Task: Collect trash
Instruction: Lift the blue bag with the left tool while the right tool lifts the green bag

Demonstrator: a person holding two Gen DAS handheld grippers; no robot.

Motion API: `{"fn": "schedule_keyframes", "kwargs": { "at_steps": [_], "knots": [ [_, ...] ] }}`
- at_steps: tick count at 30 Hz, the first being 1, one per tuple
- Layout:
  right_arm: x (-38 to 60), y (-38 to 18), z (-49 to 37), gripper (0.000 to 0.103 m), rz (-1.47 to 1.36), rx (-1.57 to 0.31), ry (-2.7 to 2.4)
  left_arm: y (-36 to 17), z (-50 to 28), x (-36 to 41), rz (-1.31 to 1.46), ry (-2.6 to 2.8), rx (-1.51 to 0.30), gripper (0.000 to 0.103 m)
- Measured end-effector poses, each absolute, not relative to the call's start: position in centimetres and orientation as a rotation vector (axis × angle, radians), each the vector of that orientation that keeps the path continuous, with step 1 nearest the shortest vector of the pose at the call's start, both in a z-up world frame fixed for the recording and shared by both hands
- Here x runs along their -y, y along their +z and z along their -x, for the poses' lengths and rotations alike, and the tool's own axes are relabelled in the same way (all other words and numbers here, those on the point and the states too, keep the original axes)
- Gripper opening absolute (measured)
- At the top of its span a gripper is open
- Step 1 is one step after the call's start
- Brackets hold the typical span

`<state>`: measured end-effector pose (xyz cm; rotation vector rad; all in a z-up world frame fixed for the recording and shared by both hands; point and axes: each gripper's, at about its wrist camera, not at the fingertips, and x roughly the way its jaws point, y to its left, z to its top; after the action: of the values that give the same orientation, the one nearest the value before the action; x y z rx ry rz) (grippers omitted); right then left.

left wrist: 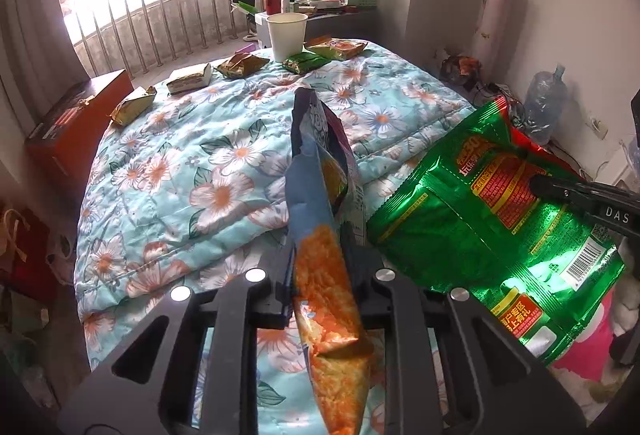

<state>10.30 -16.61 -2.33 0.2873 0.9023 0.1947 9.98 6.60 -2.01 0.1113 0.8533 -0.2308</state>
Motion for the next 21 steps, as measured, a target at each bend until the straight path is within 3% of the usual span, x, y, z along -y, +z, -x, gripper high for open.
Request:
{"fn": "schedule_keyframes", "kwargs": {
  "at_steps": [9,21],
  "knots": [
    [18.2,-1.4,-9.9,0.003,-0.339,-0.848,0.175,-1.3,-9.2,-5.9,-0.172,-0.201,-0.804,0.006],
    [21.5,-0.4,-8.7,0.003,-0.433,-0.771,0.17,0.1,-8.3,-4.2,-0.22,-0.196,-0.753,0.004]
  ]
}}
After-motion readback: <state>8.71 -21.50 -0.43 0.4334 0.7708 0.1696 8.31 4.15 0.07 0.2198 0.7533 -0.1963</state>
